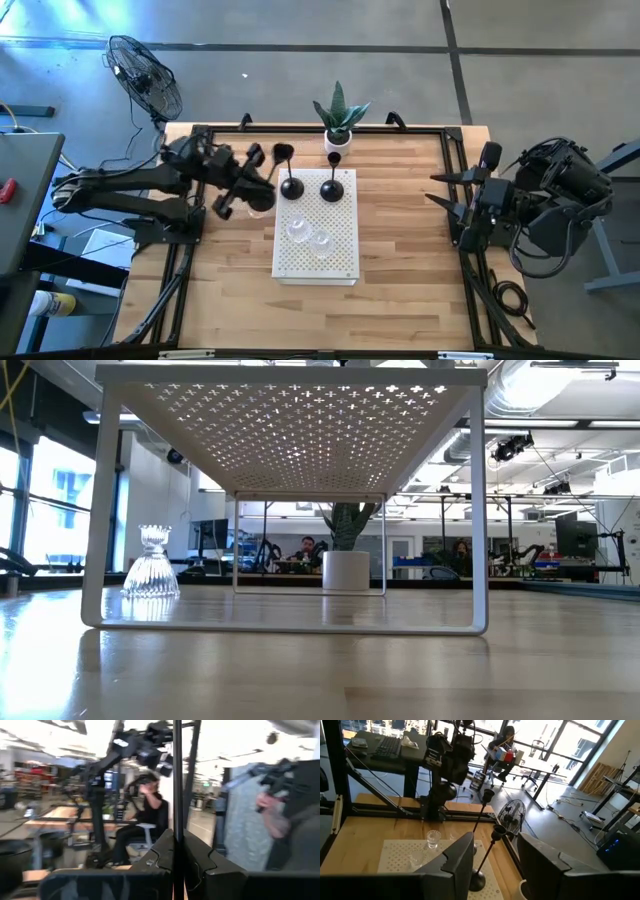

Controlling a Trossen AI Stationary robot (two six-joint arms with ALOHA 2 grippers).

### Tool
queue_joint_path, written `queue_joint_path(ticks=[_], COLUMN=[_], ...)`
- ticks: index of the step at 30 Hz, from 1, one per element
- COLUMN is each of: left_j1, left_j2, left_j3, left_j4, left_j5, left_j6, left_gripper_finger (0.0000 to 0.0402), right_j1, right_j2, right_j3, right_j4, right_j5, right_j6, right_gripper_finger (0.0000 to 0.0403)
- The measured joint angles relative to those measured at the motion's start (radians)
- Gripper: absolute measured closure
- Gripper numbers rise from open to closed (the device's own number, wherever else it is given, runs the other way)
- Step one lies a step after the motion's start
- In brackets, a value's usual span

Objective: Pick & Place candle stick holders
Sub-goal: Put the black candle holder on the shelf

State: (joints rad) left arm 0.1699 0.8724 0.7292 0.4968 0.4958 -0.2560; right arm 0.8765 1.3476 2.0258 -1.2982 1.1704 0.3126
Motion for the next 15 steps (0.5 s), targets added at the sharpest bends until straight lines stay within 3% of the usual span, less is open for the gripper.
queue_joint_path(ticks=[7,9,13,15], left_j1=[0.0,0.003,0.079,0.14], left_j2=[-0.133,-0.146,-0.145,-0.125], left_j3=[0.006,0.025,0.102,0.138], left_j4=[-0.091,-0.147,-0.337,-0.357], left_j5=[0.019,-0.019,-0.09,-0.075], left_j6=[0.038,0.063,0.094,0.099], left_gripper_finger=[0.0392,0.0392,0.0392,0.0392], right_j1=[0.0,0.0,0.0,0.0], right_j2=[0.0,0.0,0.0,0.0], right_j3=[0.0,0.0,0.0,0.0], right_j4=[0.0,0.001,0.001,0.001], right_j5=[0.007,0.007,0.017,0.025], right_j6=[0.001,0.001,0.001,0.001], right_gripper_finger=[0.0258,0.0258,0.0258,0.0258])
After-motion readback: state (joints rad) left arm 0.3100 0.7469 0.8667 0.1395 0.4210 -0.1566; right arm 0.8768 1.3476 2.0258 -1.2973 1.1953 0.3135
